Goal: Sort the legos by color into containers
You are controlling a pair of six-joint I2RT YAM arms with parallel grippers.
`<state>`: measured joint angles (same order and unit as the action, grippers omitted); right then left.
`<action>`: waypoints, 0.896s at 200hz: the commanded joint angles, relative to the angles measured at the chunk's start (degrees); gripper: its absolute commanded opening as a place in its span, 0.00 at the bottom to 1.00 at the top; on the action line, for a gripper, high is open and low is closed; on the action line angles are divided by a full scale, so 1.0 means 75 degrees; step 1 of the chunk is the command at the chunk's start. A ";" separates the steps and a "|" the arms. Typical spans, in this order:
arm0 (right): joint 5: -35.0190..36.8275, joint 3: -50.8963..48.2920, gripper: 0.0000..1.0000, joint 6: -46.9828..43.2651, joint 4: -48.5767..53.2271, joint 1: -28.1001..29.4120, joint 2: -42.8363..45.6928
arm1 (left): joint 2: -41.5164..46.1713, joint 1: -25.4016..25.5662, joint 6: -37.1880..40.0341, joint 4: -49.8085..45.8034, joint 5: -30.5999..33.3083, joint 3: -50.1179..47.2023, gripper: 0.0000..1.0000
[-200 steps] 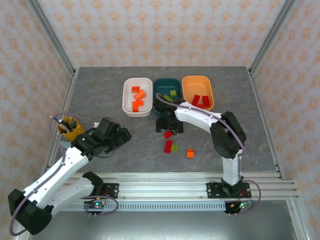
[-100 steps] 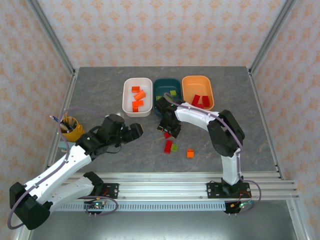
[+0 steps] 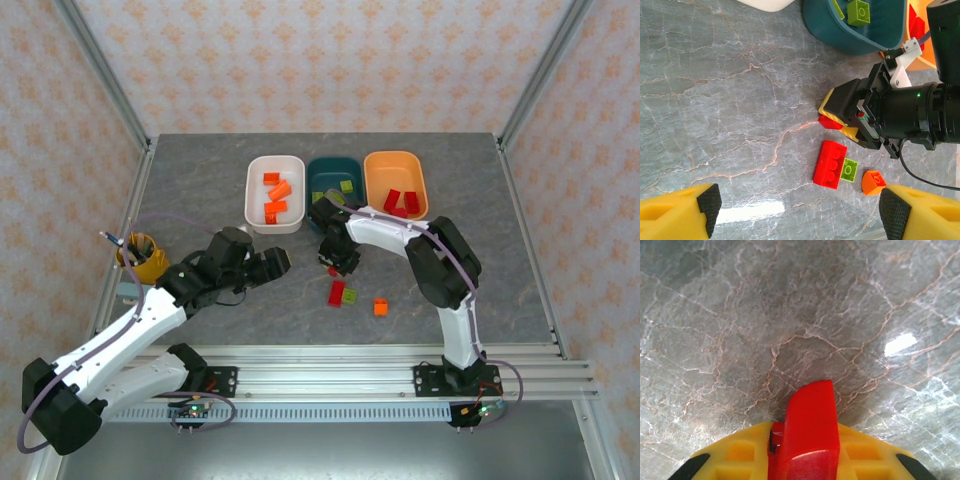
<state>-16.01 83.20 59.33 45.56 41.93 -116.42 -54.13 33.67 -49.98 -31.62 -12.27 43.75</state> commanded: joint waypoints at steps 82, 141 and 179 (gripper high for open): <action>0.2319 0.0597 0.08 -0.3092 0.0660 -0.1573 0.2111 | -0.1974 0.0049 0.0186 0.0385 -0.0143 0.2379 0.85; 0.1169 0.2876 0.09 -0.5024 0.0454 -0.3146 0.0128 | -0.4407 -0.0012 -0.0004 0.0497 -0.0004 0.4548 0.85; 0.0355 0.4502 0.09 -0.5196 0.0924 -0.3565 -0.1637 | -0.5473 -0.0055 0.0059 0.0298 -0.0039 0.5592 0.85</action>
<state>-9.10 110.63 23.83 48.34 16.43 -121.89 -92.53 33.65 -49.58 -28.71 -13.10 80.95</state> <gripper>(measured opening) 0.244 0.851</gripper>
